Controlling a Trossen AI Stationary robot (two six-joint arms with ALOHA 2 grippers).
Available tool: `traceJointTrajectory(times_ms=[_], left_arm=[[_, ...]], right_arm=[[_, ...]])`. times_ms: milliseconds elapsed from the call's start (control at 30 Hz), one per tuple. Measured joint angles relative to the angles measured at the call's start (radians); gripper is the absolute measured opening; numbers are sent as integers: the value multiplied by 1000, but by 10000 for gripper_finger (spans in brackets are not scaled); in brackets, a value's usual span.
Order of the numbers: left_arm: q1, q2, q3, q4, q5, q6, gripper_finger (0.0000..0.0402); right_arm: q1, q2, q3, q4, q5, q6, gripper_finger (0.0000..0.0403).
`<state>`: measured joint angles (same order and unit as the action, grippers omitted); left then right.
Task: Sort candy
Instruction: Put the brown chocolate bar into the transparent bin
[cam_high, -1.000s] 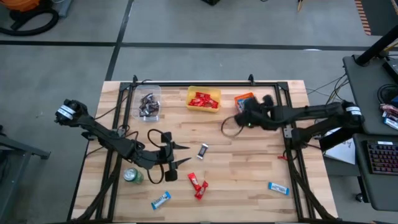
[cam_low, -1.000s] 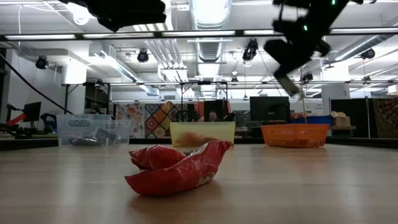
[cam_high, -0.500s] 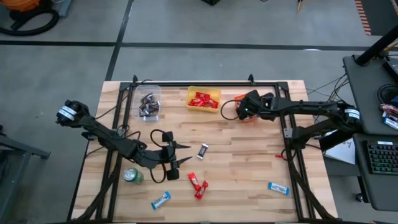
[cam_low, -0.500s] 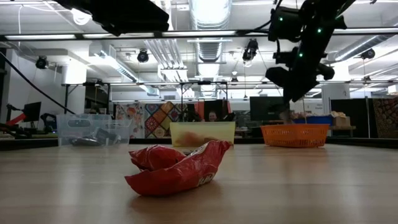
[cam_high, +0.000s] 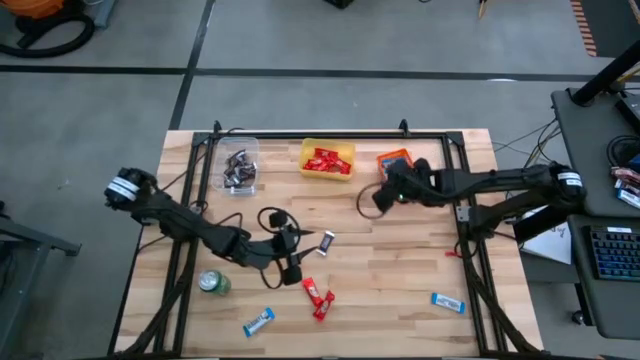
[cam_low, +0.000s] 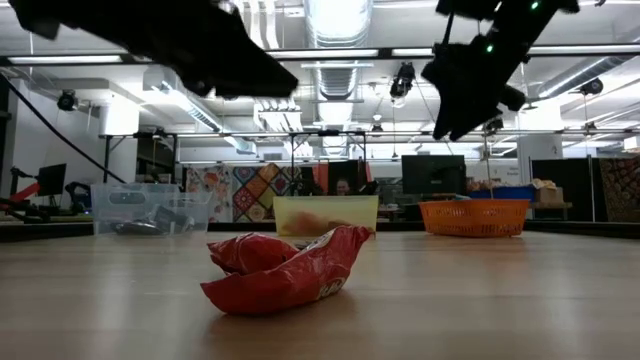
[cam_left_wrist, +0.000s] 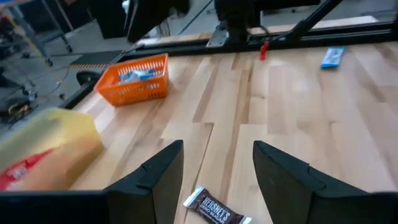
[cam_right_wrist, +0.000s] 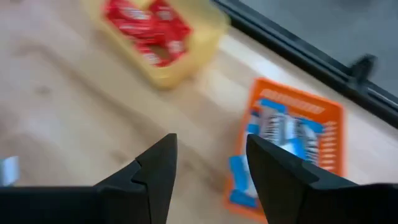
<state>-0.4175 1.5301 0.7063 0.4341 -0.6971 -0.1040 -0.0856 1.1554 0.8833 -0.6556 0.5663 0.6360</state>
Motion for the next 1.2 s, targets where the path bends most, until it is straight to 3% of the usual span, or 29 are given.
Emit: traceJointTrajectory(times_ms=[267, 567, 800, 1033, 1200], left_arm=[[63, 208, 0, 135, 0, -117, 167], [75, 396, 7, 301, 0, -150, 158], [75, 486, 83, 293, 0, -152, 157], [82, 516, 145, 81, -87, -250, 158], [84, 514, 140, 57, -88, -272, 158]], right_arm=[[193, -2, 0, 52, 10, 51, 182], [314, 0, -4, 71, 119, 114, 182], [330, 0, -7, 95, 126, 124, 182], [330, 0, -15, 115, 126, 124, 180], [331, 0, -16, 116, 126, 124, 178]])
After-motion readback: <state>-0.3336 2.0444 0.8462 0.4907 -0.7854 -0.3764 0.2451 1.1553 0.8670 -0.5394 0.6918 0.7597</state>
